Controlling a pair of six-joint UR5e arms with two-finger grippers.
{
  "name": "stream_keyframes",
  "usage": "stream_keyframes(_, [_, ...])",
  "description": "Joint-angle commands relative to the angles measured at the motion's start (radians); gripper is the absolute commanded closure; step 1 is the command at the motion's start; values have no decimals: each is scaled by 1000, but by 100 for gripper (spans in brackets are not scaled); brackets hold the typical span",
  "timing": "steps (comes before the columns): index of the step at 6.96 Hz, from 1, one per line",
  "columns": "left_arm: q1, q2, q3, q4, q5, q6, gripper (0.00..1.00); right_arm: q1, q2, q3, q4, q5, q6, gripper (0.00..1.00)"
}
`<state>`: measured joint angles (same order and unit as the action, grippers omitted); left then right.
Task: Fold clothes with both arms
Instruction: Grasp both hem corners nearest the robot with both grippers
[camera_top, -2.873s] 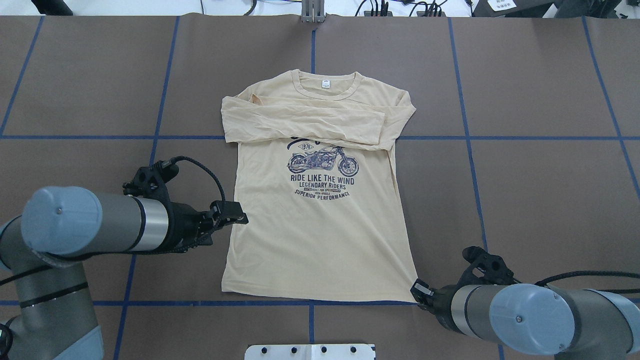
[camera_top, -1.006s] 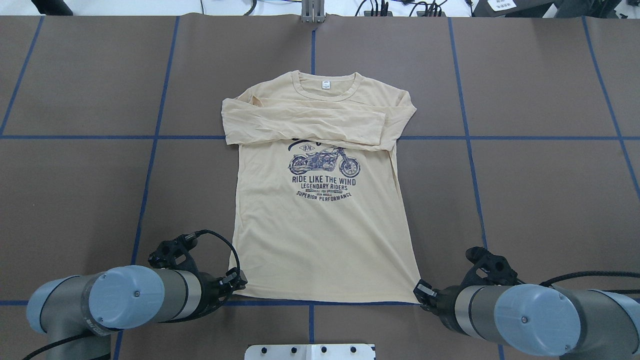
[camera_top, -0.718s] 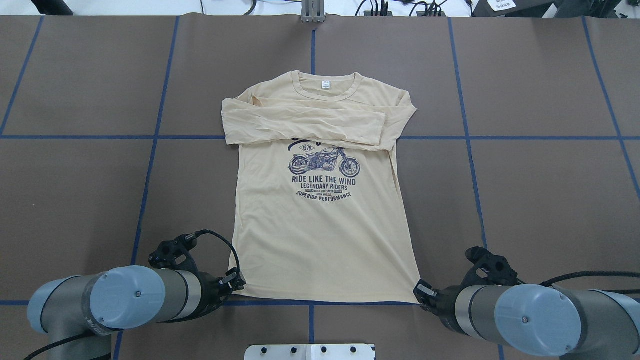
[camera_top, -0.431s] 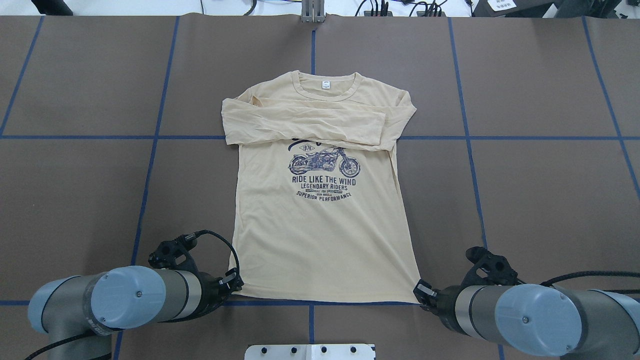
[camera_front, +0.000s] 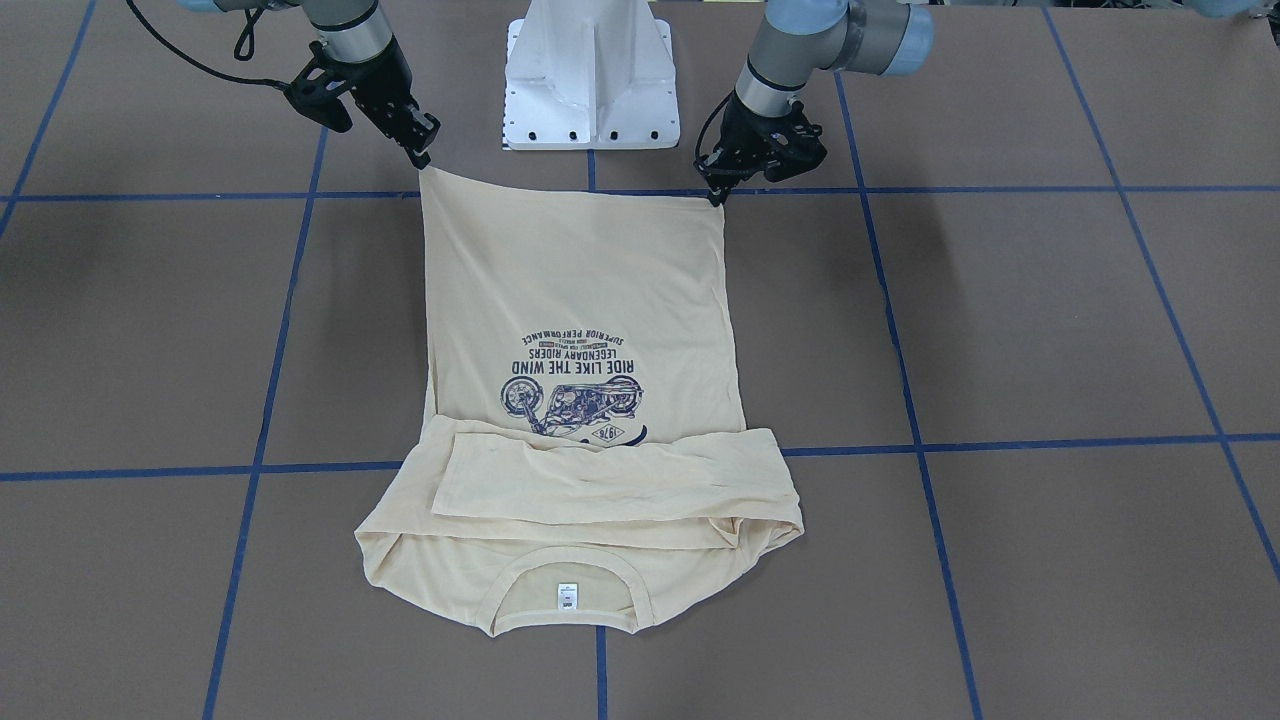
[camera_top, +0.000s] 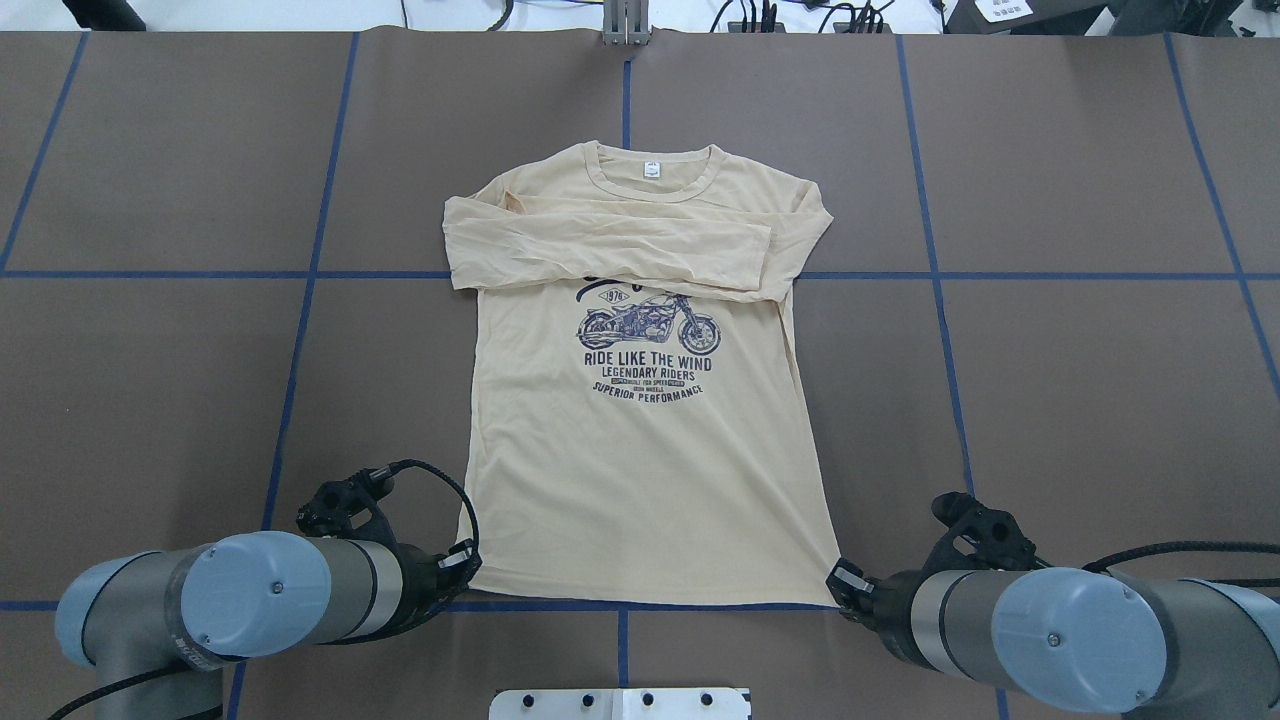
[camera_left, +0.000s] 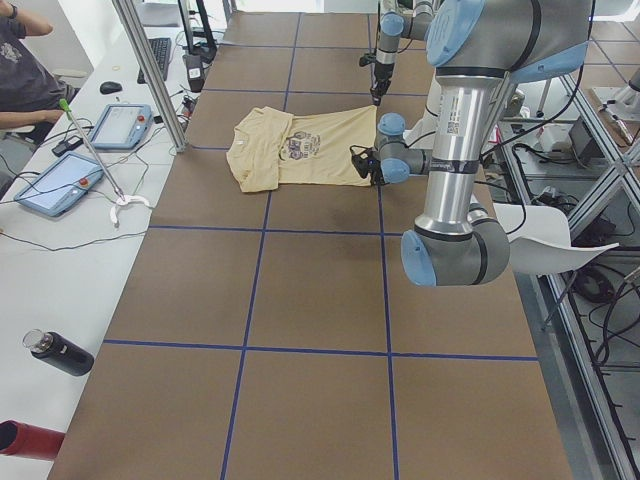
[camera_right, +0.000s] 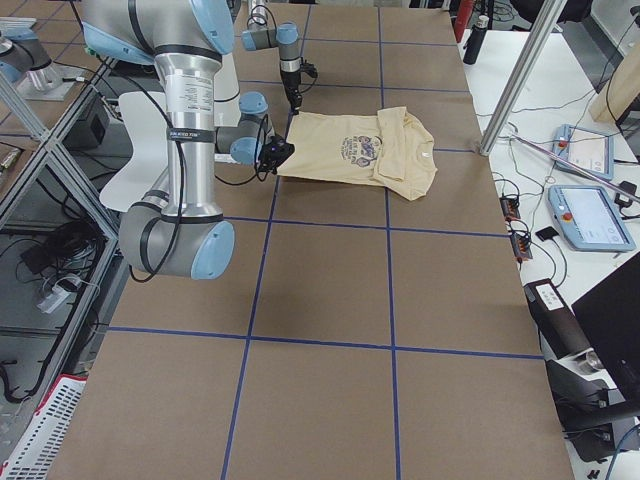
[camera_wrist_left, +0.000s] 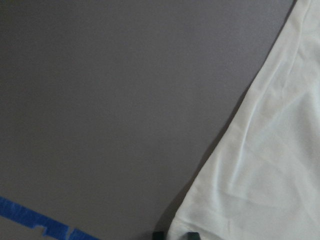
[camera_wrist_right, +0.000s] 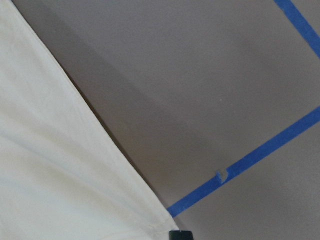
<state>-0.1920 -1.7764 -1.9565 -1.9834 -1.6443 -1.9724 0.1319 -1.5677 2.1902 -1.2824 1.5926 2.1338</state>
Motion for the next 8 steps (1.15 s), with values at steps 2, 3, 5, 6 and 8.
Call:
stream_keyframes(2, [-7, 15, -83, 0, -6, 3, 100, 2, -2, 6, 0, 7, 0, 100])
stream_keyframes(3, [2, 34, -140, 1, -12, 1, 100, 2, -30, 44, 2, 24, 0, 100])
stream_keyframes(5, [29, 34, -166, 3, -72, -2, 100, -39, -75, 94, 3, 33, 17, 100])
stream_keyframes(6, [37, 35, -192, 5, -93, -57, 100, -49, -77, 126, 3, 47, 24, 100])
stream_keyframes(8, [46, 20, -226, 3, -94, -95, 100, 10, -84, 161, 3, 72, 21, 100])
